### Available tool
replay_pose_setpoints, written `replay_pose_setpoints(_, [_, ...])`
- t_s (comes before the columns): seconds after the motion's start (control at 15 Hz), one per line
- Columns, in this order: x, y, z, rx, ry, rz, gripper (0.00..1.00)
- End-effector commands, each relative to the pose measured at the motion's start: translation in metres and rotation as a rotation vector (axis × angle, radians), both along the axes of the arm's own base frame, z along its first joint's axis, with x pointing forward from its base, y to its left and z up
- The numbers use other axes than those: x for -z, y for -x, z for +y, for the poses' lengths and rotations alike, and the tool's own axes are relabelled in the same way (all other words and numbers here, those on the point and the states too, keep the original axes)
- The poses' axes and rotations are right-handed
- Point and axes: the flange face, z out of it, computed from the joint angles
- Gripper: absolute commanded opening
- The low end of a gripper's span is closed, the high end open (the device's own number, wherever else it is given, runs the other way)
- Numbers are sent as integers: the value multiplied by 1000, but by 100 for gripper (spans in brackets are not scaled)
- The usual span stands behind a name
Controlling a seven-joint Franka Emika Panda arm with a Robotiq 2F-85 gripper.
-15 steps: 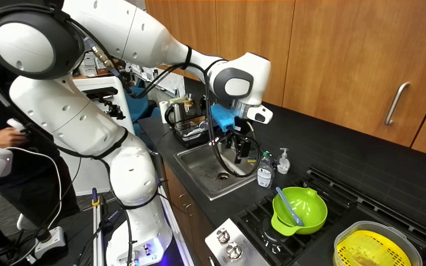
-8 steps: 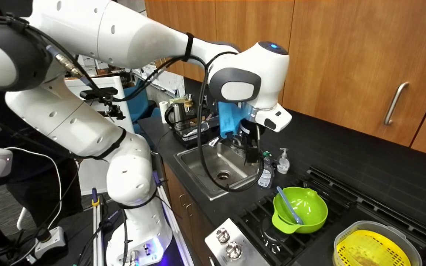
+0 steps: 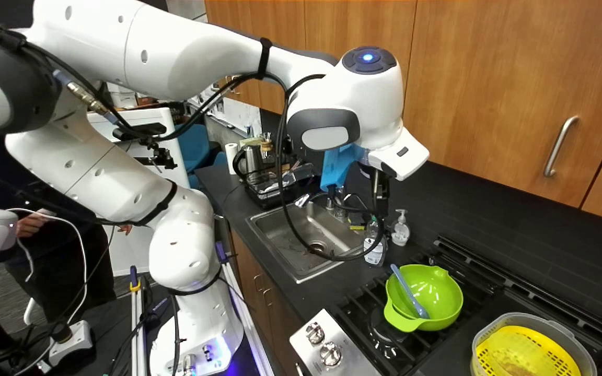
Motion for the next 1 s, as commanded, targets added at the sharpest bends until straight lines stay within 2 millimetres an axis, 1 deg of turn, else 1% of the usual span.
replay_pose_setpoints(0.0, [7, -42, 0, 139, 55, -63, 100])
replay_pose_setpoints(0.07, [11, -47, -11, 193, 60, -71, 100])
replay_pose_setpoints(0.2, [22, -50, -36, 296, 59, -71, 100])
replay_pose_setpoints(0.33, [33, -48, -59, 380, 34, -70, 100])
replay_pose_setpoints(0.47, [43, -47, -75, 431, 0, -69, 100])
replay_pose_setpoints(0.6, [46, -47, -80, 460, -32, -82, 100])
replay_pose_setpoints(0.67, [47, -50, -79, 464, -47, -86, 100])
replay_pose_setpoints(0.73, [47, -52, -70, 419, -82, -62, 100])
replay_pose_setpoints(0.8, [49, -43, -76, 448, -42, -61, 100])
replay_pose_setpoints(0.93, [50, -48, -69, 432, -61, -57, 100])
